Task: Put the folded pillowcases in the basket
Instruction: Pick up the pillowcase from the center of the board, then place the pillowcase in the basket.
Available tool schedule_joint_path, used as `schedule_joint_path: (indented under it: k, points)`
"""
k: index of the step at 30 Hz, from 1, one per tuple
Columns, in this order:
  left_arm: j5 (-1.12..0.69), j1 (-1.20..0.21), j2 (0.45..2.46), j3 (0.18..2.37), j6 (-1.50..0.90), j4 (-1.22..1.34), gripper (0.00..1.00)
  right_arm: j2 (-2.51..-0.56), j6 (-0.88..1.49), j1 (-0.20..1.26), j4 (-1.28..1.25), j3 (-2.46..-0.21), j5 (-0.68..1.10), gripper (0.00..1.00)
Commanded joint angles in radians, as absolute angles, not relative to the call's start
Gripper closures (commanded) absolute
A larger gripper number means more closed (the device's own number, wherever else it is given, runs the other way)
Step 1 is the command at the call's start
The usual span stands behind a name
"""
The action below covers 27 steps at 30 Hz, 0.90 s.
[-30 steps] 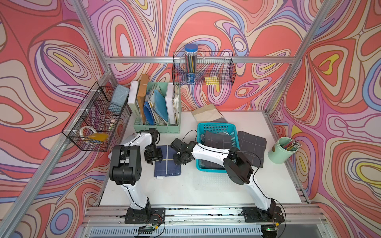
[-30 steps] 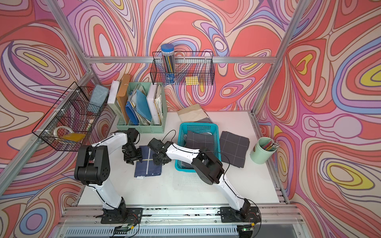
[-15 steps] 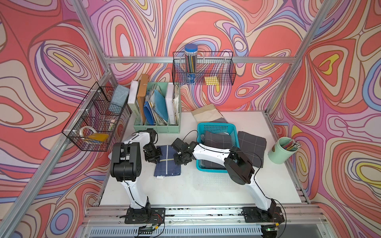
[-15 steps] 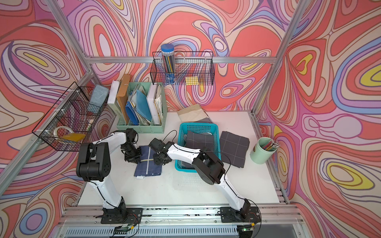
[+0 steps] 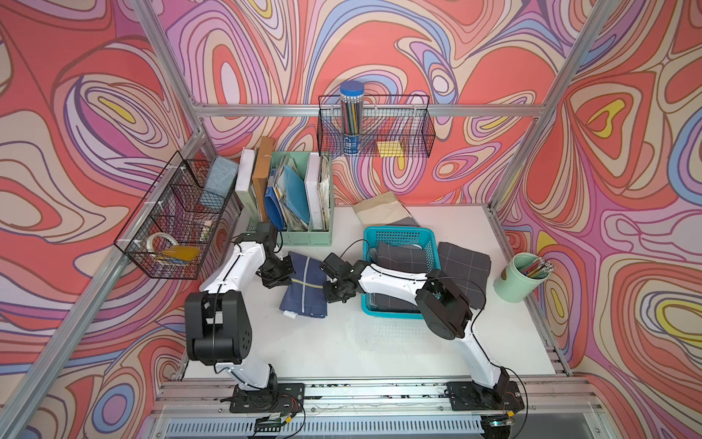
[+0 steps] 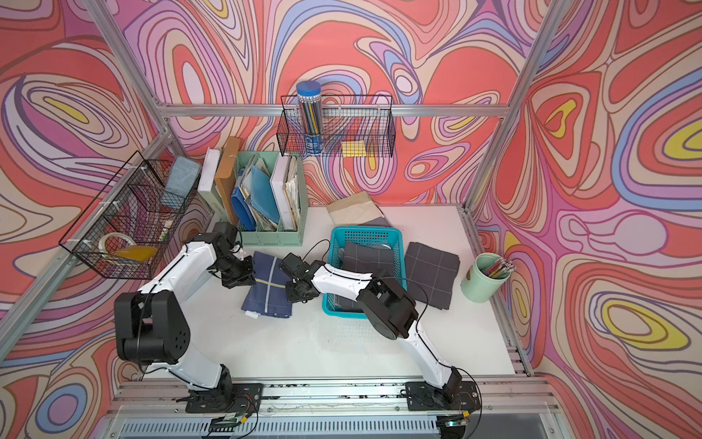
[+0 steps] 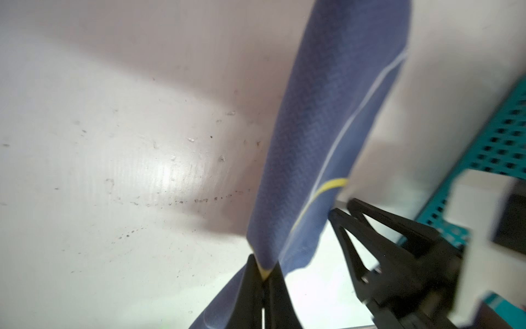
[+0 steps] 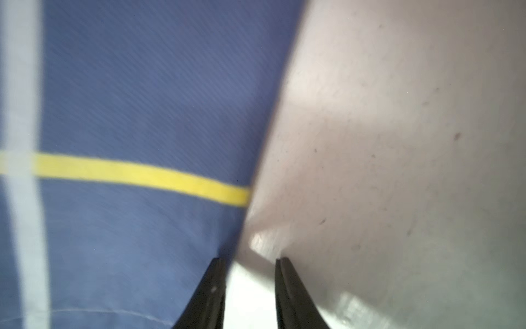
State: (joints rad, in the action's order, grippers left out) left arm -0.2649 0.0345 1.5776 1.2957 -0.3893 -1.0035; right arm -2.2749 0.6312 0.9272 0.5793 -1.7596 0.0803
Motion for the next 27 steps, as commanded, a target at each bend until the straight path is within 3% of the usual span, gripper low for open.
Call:
schedule_joint_path:
  k: [1,15,27]
  points:
    - [-0.261,0.041,1.537,1.345,-0.38,-1.099,1.0,-2.214,0.639,0.917,0.545,-1.727,0.101,0.65]
    - [-0.313,0.005,1.52,1.5,-0.407,-1.167,1.0,-1.905,0.617,0.892,0.559,-1.64,-0.002,0.64]
    - [-0.293,-0.276,1.608,1.844,-0.505,-1.247,1.0,-1.492,0.644,0.703,0.706,-1.403,-0.385,0.63]
